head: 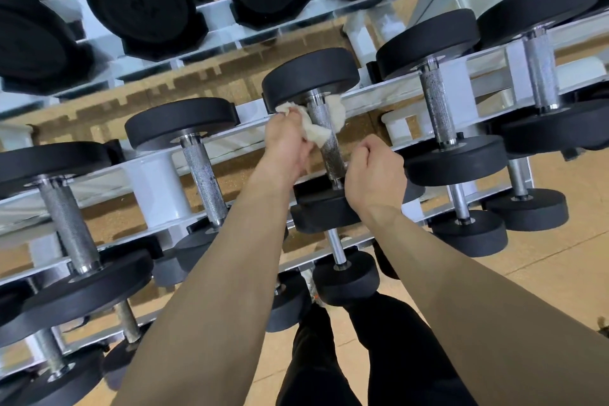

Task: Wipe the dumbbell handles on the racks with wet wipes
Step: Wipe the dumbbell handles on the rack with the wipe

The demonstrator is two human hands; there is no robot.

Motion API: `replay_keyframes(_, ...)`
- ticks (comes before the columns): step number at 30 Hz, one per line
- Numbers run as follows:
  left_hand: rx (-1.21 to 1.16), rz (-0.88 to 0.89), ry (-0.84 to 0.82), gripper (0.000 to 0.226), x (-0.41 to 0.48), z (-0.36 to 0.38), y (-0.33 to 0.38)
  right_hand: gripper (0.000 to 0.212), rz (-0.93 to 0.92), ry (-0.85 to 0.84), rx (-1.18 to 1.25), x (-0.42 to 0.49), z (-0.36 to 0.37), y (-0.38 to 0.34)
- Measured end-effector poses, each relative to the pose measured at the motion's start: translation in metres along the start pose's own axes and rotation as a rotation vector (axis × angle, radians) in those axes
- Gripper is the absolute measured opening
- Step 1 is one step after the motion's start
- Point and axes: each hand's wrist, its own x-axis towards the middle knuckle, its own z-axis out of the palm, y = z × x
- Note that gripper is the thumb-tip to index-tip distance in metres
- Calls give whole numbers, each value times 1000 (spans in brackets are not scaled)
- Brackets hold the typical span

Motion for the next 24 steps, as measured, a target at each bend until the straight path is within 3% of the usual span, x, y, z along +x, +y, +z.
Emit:
replay_keyframes(2, -72, 12, 47, 15, -2, 10, 1, 25, 1, 3, -7, 0, -1, 0)
replay_keyframes(7, 800, 245, -96, 22, -32, -20, -30, 25, -6, 3, -5, 0, -1, -1)
replay_keyframes(10, 985, 255, -229, 30, -40, -37, -39, 24, -3, 7, 1, 0, -1, -1)
replay_keyframes(15, 257, -169, -238, 41, -5, -29, -25, 24, -3, 19, -1, -1, -1, 0)
replay_keyframes(21, -257, -262, -238, 58, 21, 8, -12, 25, 11, 34, -7, 0, 1, 0)
replay_keyframes(24, -306, -257, -339, 55, 24, 3, -20, 26, 9, 29, 6, 0, 1, -1)
